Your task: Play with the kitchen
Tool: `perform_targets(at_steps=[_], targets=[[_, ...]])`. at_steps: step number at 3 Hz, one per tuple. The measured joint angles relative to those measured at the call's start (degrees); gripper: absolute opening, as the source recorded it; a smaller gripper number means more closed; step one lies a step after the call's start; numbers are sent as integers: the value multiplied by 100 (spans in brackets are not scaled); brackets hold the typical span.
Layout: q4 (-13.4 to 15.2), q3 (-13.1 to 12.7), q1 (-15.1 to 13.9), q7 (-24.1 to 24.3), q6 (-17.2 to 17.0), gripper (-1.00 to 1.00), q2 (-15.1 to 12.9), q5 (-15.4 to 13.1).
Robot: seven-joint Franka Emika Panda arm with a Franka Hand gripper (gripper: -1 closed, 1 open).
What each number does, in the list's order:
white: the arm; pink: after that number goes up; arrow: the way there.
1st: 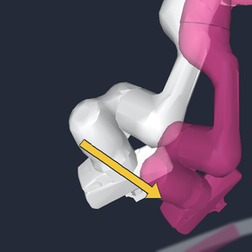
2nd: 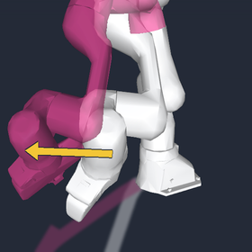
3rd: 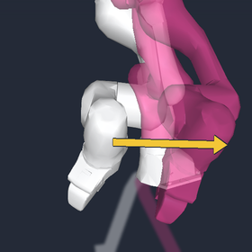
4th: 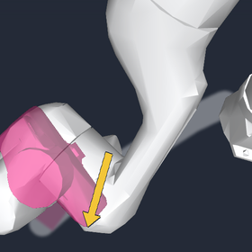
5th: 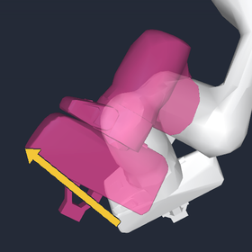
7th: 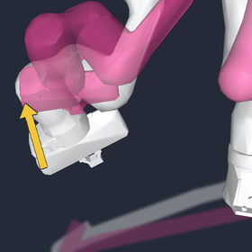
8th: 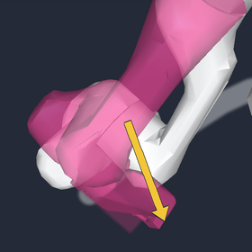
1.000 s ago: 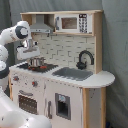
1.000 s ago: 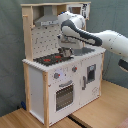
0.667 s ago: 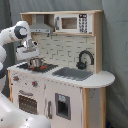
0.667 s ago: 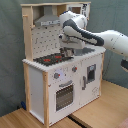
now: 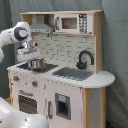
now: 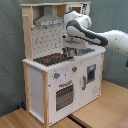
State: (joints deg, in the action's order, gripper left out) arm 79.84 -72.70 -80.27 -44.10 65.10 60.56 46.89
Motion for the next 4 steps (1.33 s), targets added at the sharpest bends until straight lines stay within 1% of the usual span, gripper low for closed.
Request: perform_targets(at_steps=[2,3,4], targets=[[924,211,566,-388,601,-100,15,-114],[1355,312,839,-552,906,-100,29,-130],[1836,437,1180,-731,1278,-100,53,-132]])
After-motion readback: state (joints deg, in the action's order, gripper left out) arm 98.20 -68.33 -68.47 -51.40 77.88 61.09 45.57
